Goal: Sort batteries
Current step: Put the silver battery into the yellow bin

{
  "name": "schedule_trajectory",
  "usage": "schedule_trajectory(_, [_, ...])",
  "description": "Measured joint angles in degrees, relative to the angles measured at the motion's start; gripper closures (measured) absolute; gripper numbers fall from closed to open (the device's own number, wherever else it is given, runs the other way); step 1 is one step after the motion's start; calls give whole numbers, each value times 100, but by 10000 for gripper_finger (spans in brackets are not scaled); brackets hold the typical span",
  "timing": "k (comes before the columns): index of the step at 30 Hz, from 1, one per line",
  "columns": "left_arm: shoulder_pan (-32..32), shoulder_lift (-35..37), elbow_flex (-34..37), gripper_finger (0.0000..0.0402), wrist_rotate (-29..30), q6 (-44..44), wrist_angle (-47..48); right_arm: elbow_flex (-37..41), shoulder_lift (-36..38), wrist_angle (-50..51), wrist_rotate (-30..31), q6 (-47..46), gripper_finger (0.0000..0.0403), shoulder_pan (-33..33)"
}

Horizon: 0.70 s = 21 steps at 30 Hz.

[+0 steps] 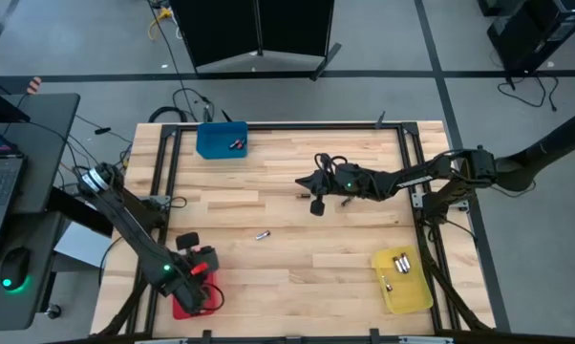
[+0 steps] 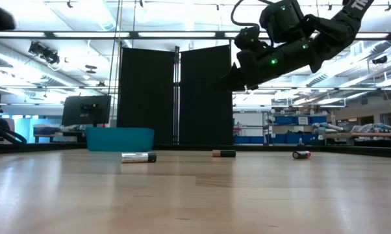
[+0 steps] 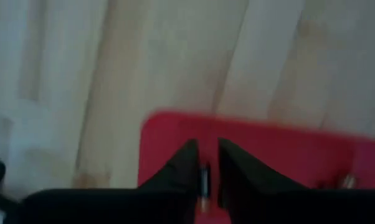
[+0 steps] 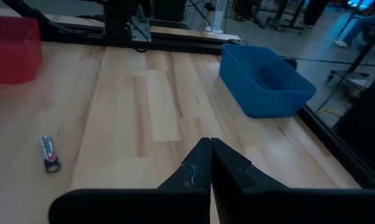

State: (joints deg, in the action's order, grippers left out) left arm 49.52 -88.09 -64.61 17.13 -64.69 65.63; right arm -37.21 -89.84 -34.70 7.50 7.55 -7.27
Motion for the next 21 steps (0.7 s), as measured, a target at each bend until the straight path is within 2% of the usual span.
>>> schedule_trajectory(4, [-8,272,149,390,1044,219,-193,0,0,6,-286,-5,391,-39])
schedule_trajectory(6, [-135,469,367,393,1441,504,-404,0,0,7,-385,-6,391,-41])
schedule_trajectory(9, [-462,835,860,397,1656,1105,-1258,-4,0,35,-439,-10,391,-42])
schedule_trajectory(15, [-1236,1544,2034,399,1637,2898,-3520,-156,0,325,-461,-146,390,-43])
schedule_trajectory(21, [-2109,2036,3364,400,750,4376,-6312,-450,0,827,-470,-161,386,47])
